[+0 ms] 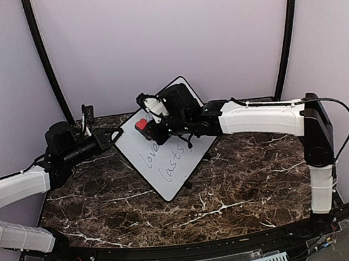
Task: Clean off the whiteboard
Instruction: Erase the whiteboard at the center of the board.
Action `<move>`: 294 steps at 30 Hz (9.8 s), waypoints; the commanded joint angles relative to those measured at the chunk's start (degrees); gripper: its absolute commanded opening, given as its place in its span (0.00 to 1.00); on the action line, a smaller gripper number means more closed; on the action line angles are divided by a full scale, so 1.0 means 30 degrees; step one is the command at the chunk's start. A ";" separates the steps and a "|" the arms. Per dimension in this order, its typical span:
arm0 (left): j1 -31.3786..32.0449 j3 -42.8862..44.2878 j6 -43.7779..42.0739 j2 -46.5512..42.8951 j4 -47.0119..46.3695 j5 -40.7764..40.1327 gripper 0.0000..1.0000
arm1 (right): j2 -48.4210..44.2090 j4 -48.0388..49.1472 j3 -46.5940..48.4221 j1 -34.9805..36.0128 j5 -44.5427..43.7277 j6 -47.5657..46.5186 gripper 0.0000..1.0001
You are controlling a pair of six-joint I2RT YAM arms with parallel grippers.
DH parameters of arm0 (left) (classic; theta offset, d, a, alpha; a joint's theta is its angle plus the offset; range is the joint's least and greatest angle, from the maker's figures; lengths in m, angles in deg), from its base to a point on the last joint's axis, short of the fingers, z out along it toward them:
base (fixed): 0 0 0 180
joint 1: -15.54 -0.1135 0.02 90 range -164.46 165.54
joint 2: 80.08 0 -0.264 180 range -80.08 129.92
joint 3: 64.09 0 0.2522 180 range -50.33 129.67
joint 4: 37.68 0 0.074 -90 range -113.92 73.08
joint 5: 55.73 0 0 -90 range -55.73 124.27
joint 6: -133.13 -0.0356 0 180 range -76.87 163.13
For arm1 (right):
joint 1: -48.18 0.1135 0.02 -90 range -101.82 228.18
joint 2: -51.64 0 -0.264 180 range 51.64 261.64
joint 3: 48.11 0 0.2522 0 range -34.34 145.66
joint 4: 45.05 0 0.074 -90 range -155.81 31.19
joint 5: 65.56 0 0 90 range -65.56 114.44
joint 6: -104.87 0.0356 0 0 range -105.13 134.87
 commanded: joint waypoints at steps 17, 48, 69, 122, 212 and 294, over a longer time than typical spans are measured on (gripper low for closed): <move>0.0481 0.0154 -0.0054 -0.1094 -0.1891 0.2538 0.00 | -0.0461 0.0029 -0.2592 -0.0172 0.0427 0.0212 0.04; 0.0471 0.0187 -0.0076 -0.1124 -0.1905 0.2568 0.00 | -0.1236 0.0806 -0.5448 -0.0525 0.0887 0.0586 0.04; 0.0471 0.0197 -0.0104 -0.1228 -0.1858 0.2608 0.00 | 0.1419 -0.0887 0.1426 -0.1111 0.0523 0.0022 0.04; 0.0480 0.0154 -0.0165 -0.1332 -0.1834 0.2516 0.00 | 0.1937 -0.1075 0.1955 -0.1463 0.0472 0.0015 0.04; 0.0471 0.0139 -0.0018 -0.1422 -0.2189 0.3016 0.00 | 0.1832 -0.0322 0.1540 -0.2972 0.2461 0.0535 0.03; 0.0471 0.0183 0.0114 -0.1431 -0.2323 0.3219 0.00 | -0.0386 0.1387 -0.3942 -0.5272 0.4488 0.0039 0.03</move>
